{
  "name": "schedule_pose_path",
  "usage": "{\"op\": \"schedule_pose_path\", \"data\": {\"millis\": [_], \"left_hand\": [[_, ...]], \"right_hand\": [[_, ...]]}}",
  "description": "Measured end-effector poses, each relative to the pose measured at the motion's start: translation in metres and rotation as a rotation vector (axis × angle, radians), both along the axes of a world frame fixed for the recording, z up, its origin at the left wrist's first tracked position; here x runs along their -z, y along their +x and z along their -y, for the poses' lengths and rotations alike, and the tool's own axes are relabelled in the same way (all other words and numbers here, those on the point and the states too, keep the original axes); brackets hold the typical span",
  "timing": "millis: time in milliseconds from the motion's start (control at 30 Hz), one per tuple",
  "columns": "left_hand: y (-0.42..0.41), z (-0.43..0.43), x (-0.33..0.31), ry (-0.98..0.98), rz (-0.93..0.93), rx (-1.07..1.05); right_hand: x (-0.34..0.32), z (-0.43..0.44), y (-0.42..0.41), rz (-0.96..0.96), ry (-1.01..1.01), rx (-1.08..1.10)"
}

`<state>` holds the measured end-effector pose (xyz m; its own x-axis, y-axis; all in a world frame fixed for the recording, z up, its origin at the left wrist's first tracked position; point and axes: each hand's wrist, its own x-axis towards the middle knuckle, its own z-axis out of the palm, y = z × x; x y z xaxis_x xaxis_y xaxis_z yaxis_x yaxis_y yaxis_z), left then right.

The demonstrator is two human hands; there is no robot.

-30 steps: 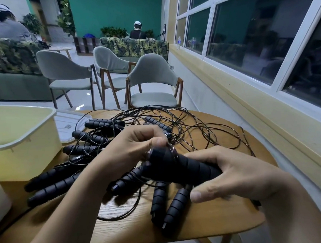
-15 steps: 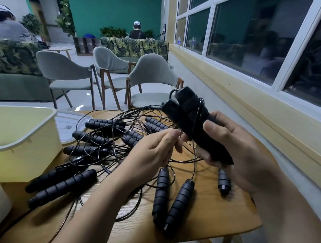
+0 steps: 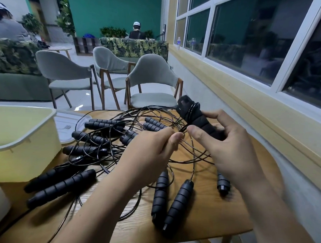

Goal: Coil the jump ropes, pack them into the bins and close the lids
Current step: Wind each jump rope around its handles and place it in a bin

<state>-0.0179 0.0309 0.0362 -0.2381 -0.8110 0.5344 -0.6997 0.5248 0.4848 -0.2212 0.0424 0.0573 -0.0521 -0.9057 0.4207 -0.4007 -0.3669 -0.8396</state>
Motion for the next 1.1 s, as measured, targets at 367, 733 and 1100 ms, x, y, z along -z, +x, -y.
{"op": "schedule_pose_path", "data": {"millis": [367,733,1100], "left_hand": [[0.014,-0.003,-0.014,-0.196,-0.081,0.083],[0.017,-0.008,-0.019,0.120,-0.284,0.316],[0.022,0.020,0.020,0.363,-0.432,0.250]], "right_hand": [[-0.012,-0.003,-0.012,-0.489,0.311,-0.157],[-0.027,-0.013,-0.022,-0.318,0.545,-0.838],[-0.011,-0.006,-0.018,0.257,0.482,-1.009]]}}
